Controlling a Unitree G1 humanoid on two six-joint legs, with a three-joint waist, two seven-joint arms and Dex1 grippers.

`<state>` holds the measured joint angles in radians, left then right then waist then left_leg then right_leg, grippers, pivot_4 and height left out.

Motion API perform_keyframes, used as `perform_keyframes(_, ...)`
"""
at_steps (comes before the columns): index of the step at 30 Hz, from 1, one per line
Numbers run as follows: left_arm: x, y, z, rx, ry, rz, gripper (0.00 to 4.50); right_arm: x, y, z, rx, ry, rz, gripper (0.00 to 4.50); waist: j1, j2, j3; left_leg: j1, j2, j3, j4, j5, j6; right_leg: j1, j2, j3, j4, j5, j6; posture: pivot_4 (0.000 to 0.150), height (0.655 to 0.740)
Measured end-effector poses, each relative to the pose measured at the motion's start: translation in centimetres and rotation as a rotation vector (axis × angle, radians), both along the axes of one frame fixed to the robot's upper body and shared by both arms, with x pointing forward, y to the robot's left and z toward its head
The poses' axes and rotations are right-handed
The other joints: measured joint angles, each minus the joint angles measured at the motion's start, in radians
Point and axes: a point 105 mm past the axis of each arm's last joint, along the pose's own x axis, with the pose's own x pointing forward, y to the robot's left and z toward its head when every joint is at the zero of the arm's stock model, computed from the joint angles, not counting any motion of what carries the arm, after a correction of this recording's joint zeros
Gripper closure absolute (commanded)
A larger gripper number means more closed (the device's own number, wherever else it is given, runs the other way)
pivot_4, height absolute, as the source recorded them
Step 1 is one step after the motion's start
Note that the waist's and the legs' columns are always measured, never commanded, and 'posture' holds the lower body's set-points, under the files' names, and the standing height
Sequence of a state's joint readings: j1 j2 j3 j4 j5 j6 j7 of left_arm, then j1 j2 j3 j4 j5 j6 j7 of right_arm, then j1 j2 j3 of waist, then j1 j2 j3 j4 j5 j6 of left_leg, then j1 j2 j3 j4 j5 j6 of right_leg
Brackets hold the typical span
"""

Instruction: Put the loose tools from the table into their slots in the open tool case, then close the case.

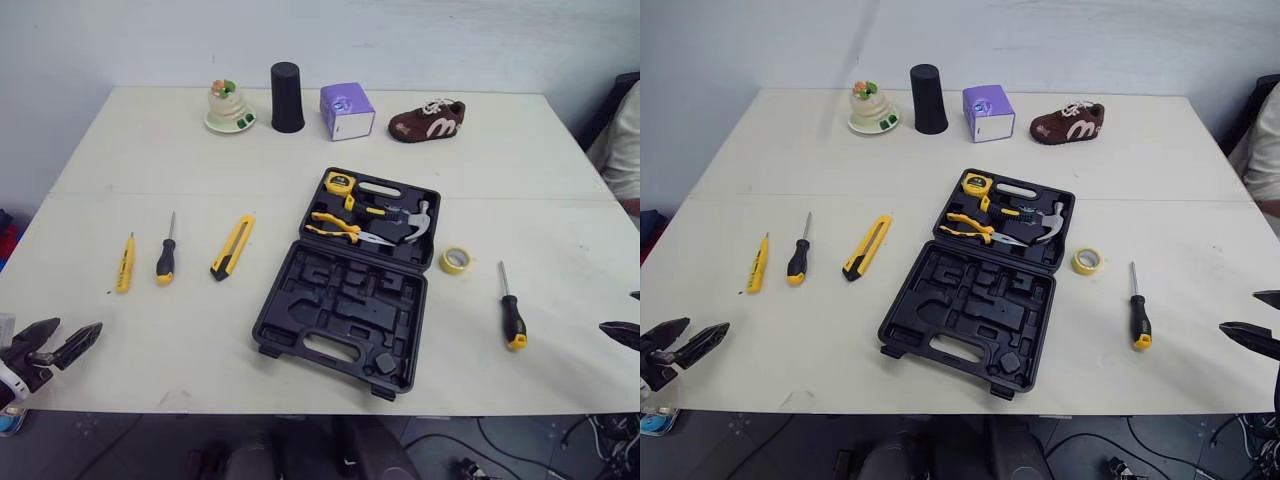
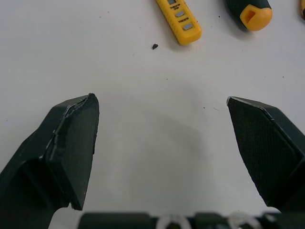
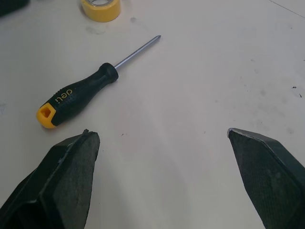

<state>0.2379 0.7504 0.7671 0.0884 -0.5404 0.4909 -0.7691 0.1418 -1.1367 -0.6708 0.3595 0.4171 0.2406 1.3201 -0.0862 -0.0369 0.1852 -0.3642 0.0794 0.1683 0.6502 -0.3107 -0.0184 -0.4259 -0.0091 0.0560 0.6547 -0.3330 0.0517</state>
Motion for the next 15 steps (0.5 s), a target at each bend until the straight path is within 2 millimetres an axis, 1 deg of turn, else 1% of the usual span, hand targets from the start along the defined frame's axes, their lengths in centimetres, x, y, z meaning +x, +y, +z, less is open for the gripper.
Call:
perform_keyframes(4,0.5,-0.2,0.0,-0.011,0.009,0.006,0.02,0.0,-0.1,0.0,-0.002,-0.004,-0.007,0.00,0.000,0.000,0.000,0.001,0.000,0.000,0.000,0.000,0.000,0.001,0.000,0.000,0.000,0.000,0.000,0.150,0.7339)
perform_keyframes(11,1.2,-0.9,0.1,0.027,0.031,-0.008,0.02,0.3,-0.3,0.0,-0.010,-0.036,-0.029,0.00,-0.001,0.000,0.000,0.007,0.000,0.001,-0.001,0.000,0.000,0.005,0.000,0.001,0.000,0.000,0.000,0.150,0.7339)
perform_keyframes(15,1.7,-1.0,0.0,0.036,0.031,0.005,0.02,0.4,-0.4,0.0,-0.010,-0.048,-0.041,0.00,0.000,0.000,0.000,0.012,0.000,0.001,-0.002,0.000,-0.001,0.011,0.000,0.001,0.000,-0.001,-0.001,0.150,0.7339)
